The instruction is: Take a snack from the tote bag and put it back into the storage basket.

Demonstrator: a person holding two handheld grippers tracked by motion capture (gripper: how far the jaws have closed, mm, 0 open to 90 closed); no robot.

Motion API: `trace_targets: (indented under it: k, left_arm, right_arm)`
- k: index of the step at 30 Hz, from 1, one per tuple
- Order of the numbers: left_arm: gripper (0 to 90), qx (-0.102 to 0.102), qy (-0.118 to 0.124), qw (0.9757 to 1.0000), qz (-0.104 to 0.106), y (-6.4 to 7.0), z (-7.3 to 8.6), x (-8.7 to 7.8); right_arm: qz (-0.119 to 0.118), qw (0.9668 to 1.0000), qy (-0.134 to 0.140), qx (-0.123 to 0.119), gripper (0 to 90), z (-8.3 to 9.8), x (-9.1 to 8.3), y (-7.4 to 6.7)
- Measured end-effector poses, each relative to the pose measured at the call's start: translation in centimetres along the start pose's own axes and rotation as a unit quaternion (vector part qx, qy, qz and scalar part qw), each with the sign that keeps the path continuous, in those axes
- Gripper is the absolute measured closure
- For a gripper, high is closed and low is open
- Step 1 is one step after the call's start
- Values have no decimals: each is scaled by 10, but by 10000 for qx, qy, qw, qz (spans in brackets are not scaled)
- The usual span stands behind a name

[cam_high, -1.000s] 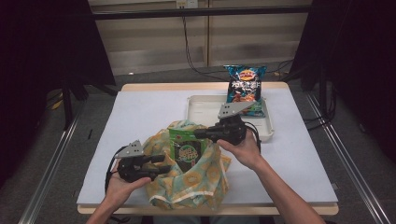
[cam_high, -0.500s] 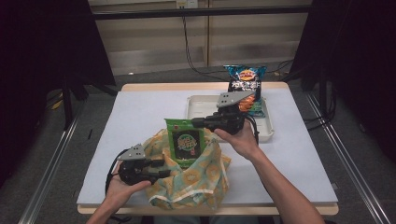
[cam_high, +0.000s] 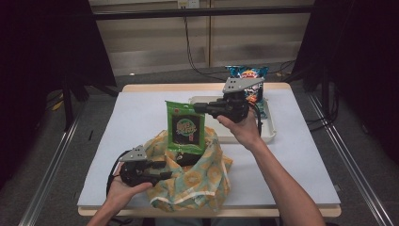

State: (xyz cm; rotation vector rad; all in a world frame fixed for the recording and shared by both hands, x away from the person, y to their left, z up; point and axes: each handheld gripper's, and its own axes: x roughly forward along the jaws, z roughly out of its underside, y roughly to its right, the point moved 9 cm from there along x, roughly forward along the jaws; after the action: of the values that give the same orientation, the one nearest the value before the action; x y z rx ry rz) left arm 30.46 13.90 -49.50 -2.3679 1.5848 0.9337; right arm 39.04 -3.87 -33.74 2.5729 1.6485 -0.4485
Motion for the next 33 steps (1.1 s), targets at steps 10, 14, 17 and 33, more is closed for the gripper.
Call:
trace_targets:
  k: [10,14,17,33]
  left_arm:
    - [485,-6,-12,10000,19,1,0,1]
    - [484,-13,4,10000,26,1,0,1]
    - [484,-5,-9,10000,47,1,0,1]
    - [491,-29,-5,10000,86,0,0,1]
  right_arm:
    - [147,9997,166,93,900,-11,-5,20]
    - [231,9994,209,135,900,-13,-8,30]
    - [351,9991,180,160,900,-15,-9,40]
    - [719,9961,348,369,900,-25,-21,76]
